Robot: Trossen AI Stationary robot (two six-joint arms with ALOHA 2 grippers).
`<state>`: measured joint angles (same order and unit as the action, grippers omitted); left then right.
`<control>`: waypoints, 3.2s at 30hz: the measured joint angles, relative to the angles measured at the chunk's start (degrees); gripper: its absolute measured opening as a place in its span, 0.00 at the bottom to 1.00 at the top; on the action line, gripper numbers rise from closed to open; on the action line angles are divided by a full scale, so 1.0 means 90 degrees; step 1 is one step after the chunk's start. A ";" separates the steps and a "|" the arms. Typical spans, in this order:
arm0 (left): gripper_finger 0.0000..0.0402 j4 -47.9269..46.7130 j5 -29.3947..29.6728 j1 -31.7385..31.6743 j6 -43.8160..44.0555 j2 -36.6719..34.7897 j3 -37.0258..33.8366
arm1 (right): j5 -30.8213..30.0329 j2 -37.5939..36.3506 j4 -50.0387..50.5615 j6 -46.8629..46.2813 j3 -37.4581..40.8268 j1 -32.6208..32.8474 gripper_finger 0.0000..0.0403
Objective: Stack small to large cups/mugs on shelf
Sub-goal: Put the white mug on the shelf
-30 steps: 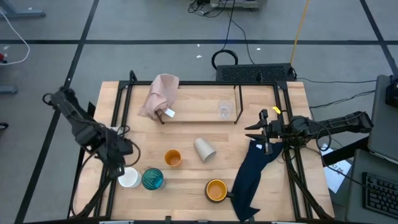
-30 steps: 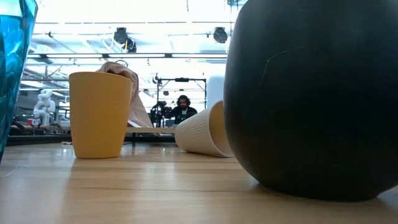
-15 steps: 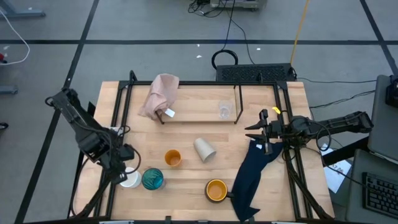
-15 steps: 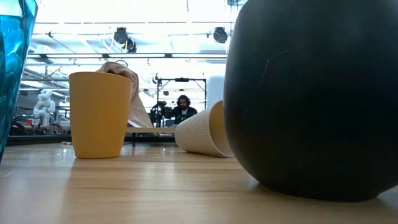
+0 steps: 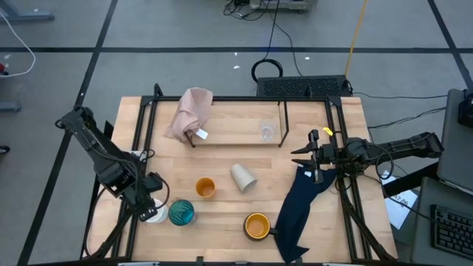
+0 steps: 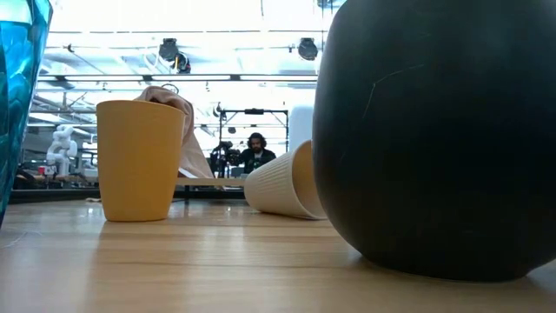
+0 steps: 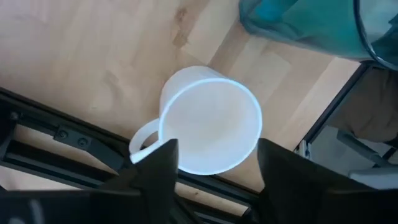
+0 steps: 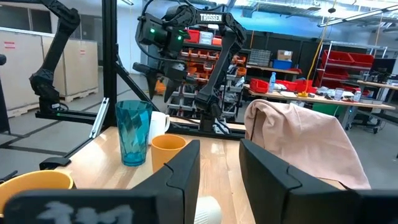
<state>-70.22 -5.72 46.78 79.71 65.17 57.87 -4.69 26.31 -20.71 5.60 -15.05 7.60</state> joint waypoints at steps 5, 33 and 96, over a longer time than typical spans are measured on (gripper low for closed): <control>0.61 -0.0057 -0.0162 0.0008 -0.0102 0.0362 0.0000 | 0.0000 0.0000 0.0000 -0.0018 0.0000 0.0000 0.26; 0.53 -0.0317 -0.0106 0.0027 -0.0659 0.0925 -0.0689 | 0.0032 0.0001 0.0000 -0.0047 -0.0005 0.0000 0.26; 0.02 0.0651 -0.0164 -0.0525 -0.1957 0.0862 -0.1348 | 0.0039 -0.0001 -0.0001 -0.0054 -0.0005 0.0002 0.26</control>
<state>-64.36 -7.19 42.06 62.10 72.93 45.74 -4.34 26.30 -20.72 5.11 -15.09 7.62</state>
